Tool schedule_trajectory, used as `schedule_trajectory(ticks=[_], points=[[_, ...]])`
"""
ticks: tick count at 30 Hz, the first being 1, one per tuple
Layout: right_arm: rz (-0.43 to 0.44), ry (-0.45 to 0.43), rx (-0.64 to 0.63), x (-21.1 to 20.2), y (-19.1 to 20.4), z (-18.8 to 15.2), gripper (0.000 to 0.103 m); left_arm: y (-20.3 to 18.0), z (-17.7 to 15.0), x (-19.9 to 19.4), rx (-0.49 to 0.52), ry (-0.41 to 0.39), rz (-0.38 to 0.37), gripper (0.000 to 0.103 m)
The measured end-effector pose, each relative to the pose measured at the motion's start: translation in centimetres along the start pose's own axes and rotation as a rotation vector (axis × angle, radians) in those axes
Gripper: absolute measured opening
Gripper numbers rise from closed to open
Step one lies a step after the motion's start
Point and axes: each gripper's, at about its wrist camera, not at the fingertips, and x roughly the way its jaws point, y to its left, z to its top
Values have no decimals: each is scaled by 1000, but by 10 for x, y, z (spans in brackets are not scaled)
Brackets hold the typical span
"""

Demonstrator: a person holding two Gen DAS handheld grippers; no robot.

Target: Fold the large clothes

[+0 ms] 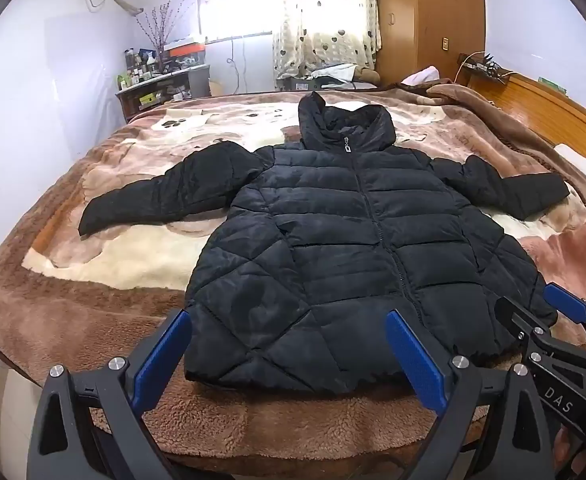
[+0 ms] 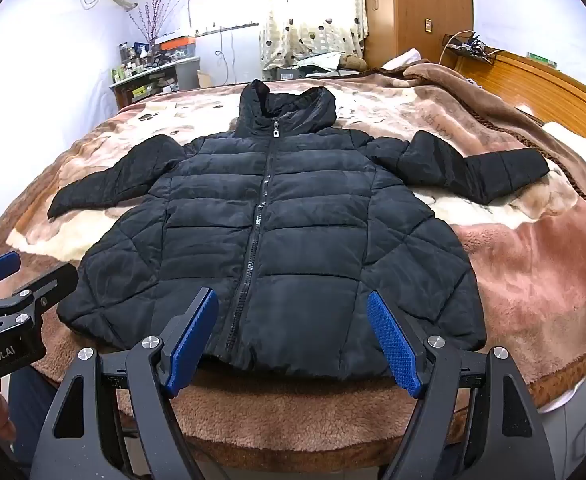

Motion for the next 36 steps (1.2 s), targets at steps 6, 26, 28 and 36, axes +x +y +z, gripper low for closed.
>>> schedule_trajectory(ticks=[6,26,28,36], points=[[-3,-1,0,0,-1,0,77,2,0,3,-7,12,5,98],[-26,-26,3,-2,-4,0,77,-12,-2,10,22,47,8,98],[-28,-25,2,-2,-4,0,77,-8,-1,15,13,62,-12,98],[-31,-29,5,-4,-6,1,77,-6,-2,9,-10,30,-35,98]])
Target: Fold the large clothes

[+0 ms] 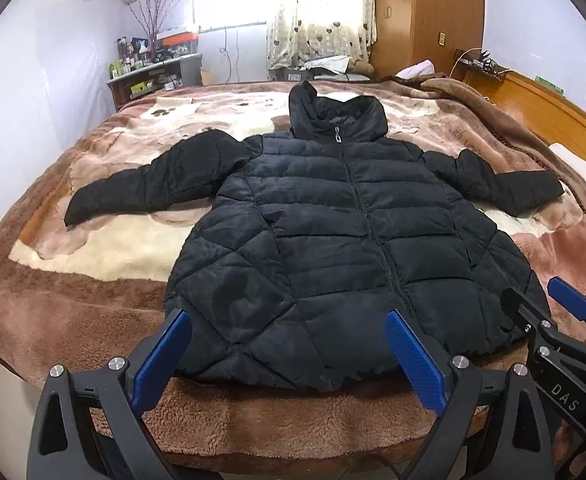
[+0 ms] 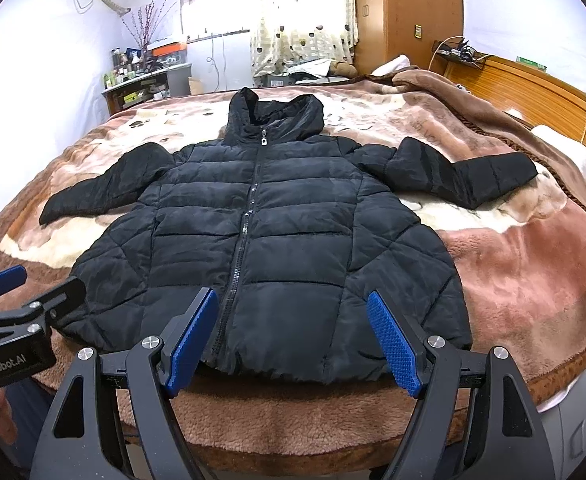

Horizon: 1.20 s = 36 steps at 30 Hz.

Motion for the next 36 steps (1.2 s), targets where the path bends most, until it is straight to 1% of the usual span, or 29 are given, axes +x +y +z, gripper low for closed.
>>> schedule_trajectory(ticks=[11,36], points=[[-5,-3,-3,-1,1,1,77,-2,0,-6,2,-10,13,98],[-5,-1,0,0,0,1,77,5,0,-2,-11,3,20,98]])
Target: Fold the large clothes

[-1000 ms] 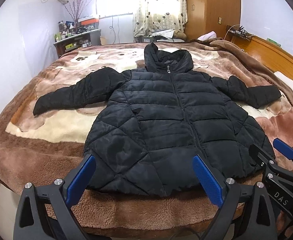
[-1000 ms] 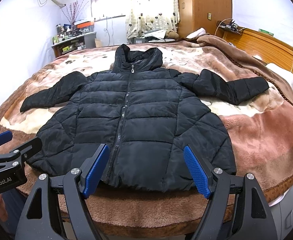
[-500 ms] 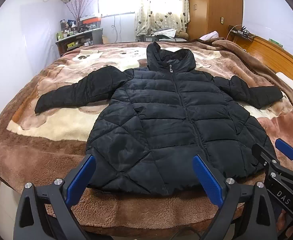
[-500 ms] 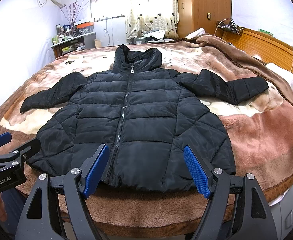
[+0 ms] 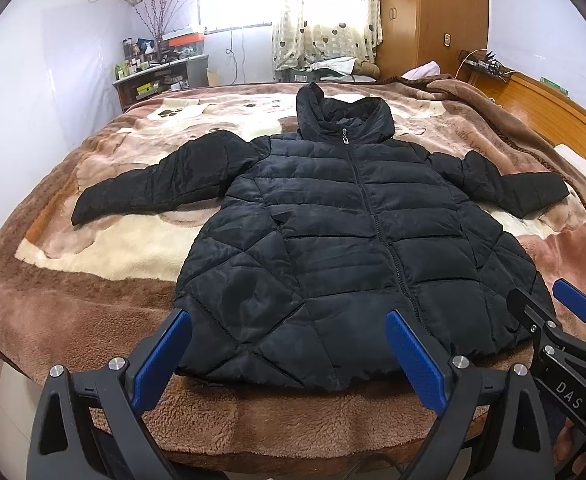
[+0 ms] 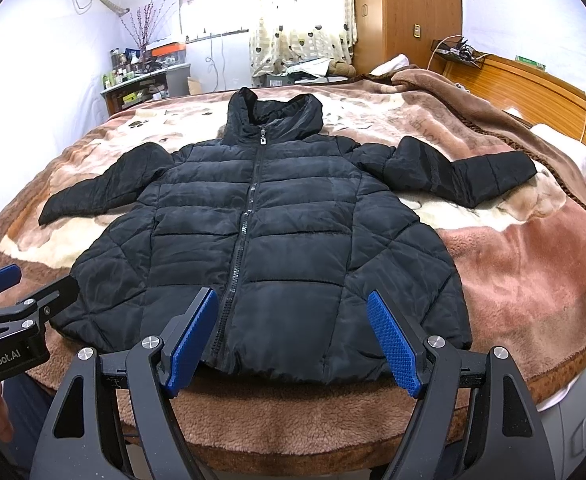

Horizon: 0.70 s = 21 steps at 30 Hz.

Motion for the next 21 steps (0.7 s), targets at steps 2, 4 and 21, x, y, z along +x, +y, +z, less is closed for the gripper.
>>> schedule_trajectory(ticks=[2,4,21], points=[[0,-1,0,0,0,0,77,0,0,0,-1,-2,1,98],[-2,1,0,1,0,0,77,1,-1,1,-2,0,2,98],[-7,21,-24,27,11,15,77,42,32,32,-68,15,18,98]])
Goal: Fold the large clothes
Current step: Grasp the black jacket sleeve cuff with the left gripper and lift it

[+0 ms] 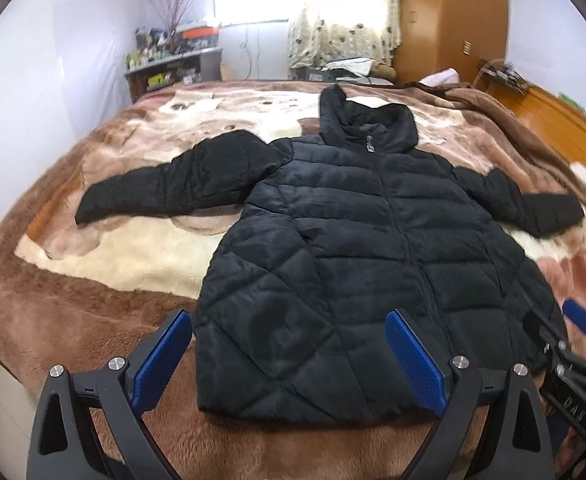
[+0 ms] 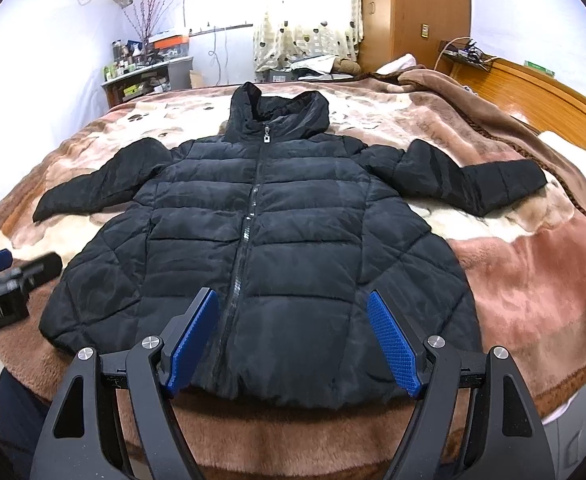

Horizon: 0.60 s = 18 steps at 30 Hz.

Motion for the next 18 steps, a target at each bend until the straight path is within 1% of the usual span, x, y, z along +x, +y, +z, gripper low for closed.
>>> schedule_trajectory(ticks=[2,4,7,9,10,12,13,14,16,18], points=[[7,3,-9,10,6,8,77,10,11,9,11,-13,27,98],[12,9,-21,20,12,16,77,25,25,26,19,-4,33,98],[17,12,-35,38,25,32,77,59,46,54,-5,21,53,98],[35,10,-30,50,31,44,77,88,59,74,-31,35,80,98],[50,8,-28,56,35,50,77,104,66,85,-60,48,67,98],[84,-4,-29,69,42,64,77,137,78,105,-136,73,2,98],[93,-9,-38,75,47,70,77,164,86,119,-217,80,-44,98],[104,-14,-50,80,52,74,77,184,90,129,-263,70,-51,99],[138,-16,-67,94,63,86,77,219,96,149,-344,81,-34,101],[179,-14,-70,106,71,95,77,247,99,165,-416,69,-79,102]])
